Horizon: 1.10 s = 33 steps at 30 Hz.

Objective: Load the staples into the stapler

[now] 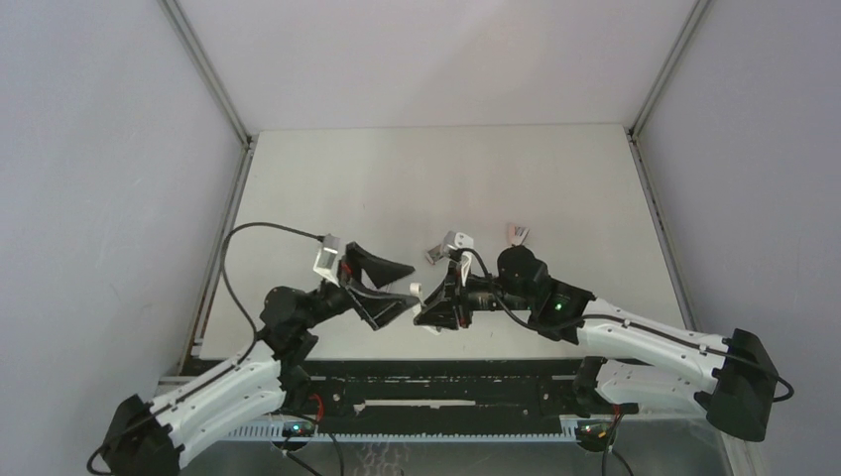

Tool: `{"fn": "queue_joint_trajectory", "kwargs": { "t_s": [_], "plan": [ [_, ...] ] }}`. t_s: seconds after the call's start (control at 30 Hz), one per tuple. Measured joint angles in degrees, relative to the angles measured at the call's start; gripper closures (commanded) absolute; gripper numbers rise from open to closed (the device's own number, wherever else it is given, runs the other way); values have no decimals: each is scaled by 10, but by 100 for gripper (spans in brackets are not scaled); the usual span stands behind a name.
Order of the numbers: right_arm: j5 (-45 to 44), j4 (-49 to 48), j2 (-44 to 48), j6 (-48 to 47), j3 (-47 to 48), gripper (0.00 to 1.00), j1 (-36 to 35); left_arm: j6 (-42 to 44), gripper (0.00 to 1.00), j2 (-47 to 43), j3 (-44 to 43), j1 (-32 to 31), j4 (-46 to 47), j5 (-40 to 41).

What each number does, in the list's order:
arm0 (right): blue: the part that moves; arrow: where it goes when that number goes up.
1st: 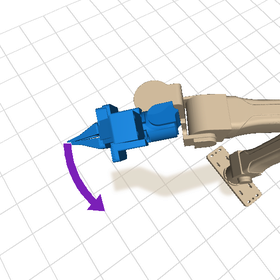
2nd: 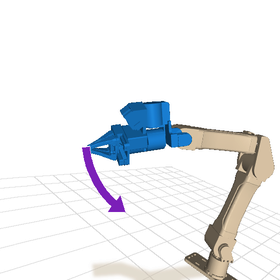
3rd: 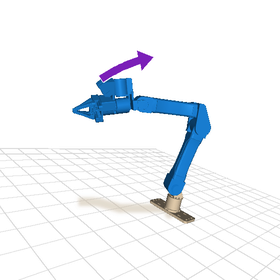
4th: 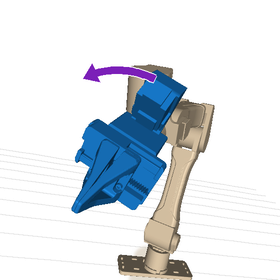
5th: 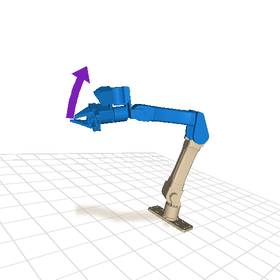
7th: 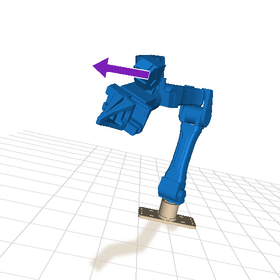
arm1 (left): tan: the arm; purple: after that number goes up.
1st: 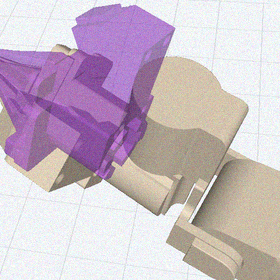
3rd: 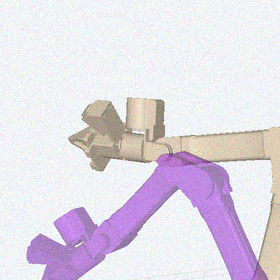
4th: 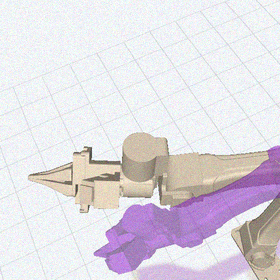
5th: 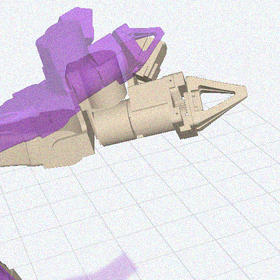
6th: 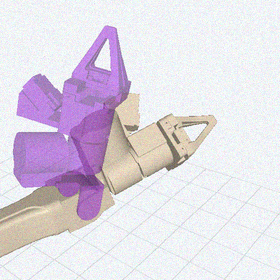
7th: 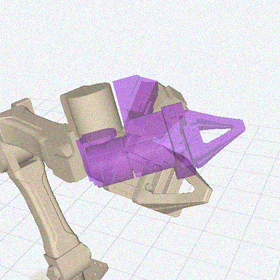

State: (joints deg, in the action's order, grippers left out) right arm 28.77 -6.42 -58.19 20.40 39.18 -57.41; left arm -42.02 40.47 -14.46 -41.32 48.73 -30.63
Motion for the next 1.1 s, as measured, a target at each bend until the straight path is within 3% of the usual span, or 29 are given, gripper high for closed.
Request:
{"fn": "queue_joint_trajectory", "kwargs": {
  "t_s": [0.2, 0.3, 0.43, 0.57, 0.77, 1.1],
  "plan": [
    [-127, 53, -68, -2, 14, 100, 0, 57, 0, -136, -47, 87, -286, 158],
    [-196, 78, -143, -2, 41, 100, 0, 99, 0, -155, -131, 123, -438, 226],
    [-254, 97, -247, -2, 93, 100, 3, 138, 0, -154, -213, 204, -559, 253],
    [-285, 100, -333, -4, 146, 100, 4, 165, 0, -145, -246, 239, -628, 261],
    [-322, 102, -419, -25, 200, 100, 4, 201, 0, -127, -252, 242, -693, 261],
    [-343, 101, -477, -48, 215, 95, 19, 270, 0, -120, -296, 242, -758, 295]
  ]
}}
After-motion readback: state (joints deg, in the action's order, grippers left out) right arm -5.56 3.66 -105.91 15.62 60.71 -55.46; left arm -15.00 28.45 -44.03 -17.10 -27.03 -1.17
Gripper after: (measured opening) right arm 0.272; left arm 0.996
